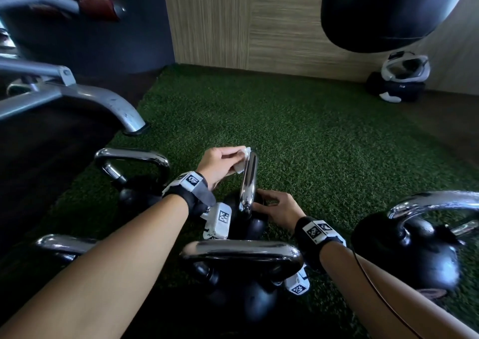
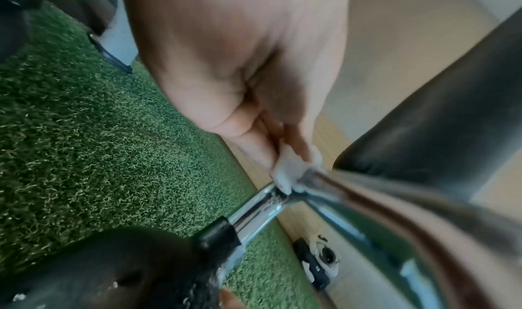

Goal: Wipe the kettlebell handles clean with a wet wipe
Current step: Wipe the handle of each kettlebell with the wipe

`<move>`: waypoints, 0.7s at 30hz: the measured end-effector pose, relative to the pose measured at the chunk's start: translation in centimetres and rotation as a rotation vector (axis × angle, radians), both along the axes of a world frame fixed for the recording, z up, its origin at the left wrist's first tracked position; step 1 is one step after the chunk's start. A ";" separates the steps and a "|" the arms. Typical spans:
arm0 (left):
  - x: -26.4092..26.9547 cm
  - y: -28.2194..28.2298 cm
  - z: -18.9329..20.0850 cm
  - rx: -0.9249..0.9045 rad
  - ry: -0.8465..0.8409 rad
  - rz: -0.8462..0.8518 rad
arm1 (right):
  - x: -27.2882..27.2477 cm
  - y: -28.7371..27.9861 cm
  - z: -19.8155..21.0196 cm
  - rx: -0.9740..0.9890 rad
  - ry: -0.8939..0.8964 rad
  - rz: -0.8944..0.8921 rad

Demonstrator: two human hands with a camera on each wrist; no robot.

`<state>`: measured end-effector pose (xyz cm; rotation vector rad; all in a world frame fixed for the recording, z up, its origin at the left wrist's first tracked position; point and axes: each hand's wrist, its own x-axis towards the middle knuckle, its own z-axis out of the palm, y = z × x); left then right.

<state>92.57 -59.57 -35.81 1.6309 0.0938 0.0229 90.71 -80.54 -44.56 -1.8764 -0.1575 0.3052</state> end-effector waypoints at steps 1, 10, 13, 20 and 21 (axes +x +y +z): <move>-0.3 0.3 0.2 -0.063 0.017 -0.047 | 0.1 -0.1 -0.2 0.004 0.004 -0.003; -1.7 2.2 1.9 -0.013 0.118 -0.250 | 0.6 -0.1 -0.3 0.039 0.021 0.021; -2.7 2.6 2.2 0.057 0.107 -0.395 | 0.5 -0.3 -0.3 0.045 0.029 0.041; -4.4 3.3 2.4 0.188 0.101 -0.538 | 1.1 -0.3 -0.1 -0.031 0.000 0.066; -4.7 3.4 2.4 0.223 0.084 -0.563 | 1.1 -0.3 -0.1 -0.036 -0.001 0.066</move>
